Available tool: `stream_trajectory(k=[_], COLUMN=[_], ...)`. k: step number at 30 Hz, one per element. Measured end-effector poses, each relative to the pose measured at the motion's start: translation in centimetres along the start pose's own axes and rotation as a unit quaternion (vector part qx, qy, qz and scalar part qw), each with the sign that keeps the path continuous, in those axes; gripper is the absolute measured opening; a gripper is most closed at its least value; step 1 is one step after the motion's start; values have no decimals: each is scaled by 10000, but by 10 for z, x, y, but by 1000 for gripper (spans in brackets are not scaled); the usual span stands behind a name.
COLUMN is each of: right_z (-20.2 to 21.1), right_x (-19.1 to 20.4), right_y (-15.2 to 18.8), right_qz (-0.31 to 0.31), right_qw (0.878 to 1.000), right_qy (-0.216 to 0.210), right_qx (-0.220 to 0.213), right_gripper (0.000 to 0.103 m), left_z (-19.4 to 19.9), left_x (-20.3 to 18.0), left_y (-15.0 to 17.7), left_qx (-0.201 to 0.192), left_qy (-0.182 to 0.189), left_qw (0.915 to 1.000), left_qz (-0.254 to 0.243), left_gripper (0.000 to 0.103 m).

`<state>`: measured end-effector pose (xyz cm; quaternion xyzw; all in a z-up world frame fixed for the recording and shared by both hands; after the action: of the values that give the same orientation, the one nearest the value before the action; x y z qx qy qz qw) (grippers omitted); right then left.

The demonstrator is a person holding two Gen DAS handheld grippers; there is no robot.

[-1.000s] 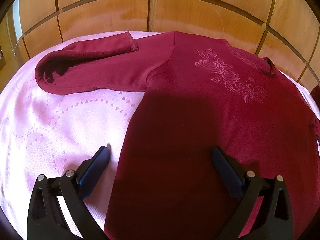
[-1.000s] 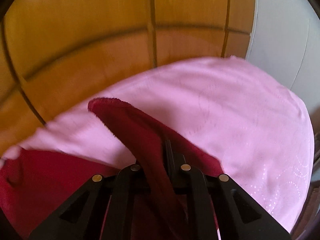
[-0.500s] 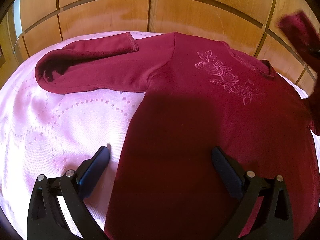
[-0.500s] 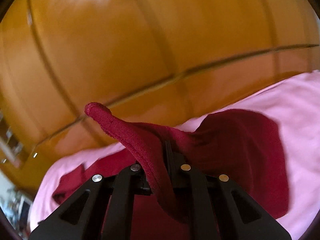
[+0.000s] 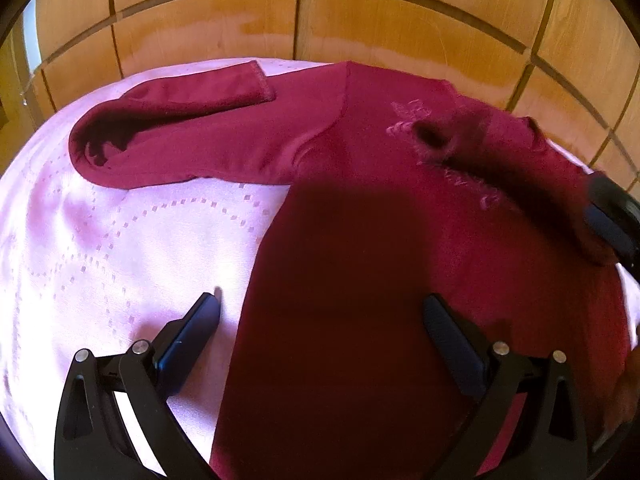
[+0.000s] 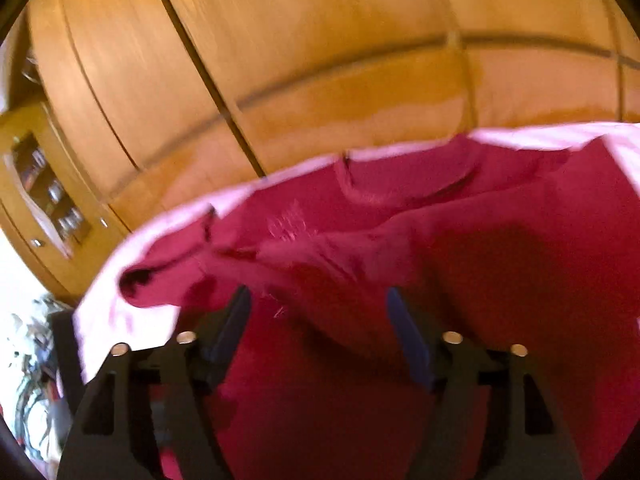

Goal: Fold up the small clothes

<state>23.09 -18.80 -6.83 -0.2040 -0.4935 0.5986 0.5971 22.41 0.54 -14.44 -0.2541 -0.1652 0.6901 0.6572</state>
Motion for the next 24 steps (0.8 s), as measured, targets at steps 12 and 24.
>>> stream_trajectory(k=[12, 24], right_z=[90, 46], right_x=[-161, -239], right_y=[5, -26], right_qz=[-2627, -4708], right_qw=[9613, 8663], right_qy=[-137, -1078], right_qx=[-816, -1272], right_gripper=[71, 26], left_z=[-25, -26], left_x=[-27, -36], left_y=[-70, -70], left_qx=[10, -164], left_qy=[981, 240], left_qw=[9850, 9960], left_qz=[1421, 843], left_gripper=[99, 4])
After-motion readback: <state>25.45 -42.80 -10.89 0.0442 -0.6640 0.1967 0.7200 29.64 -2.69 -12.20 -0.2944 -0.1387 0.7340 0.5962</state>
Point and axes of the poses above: each gripper's, at about its wrist camera, not at the fingertips, and z roughly against the way its jaws point, x to its left, y to its underside, the point moved 6 cm from there along -z, roughly the way its jaws point, and after that the axes turned 1 degree about z, right-handed, at the moved point
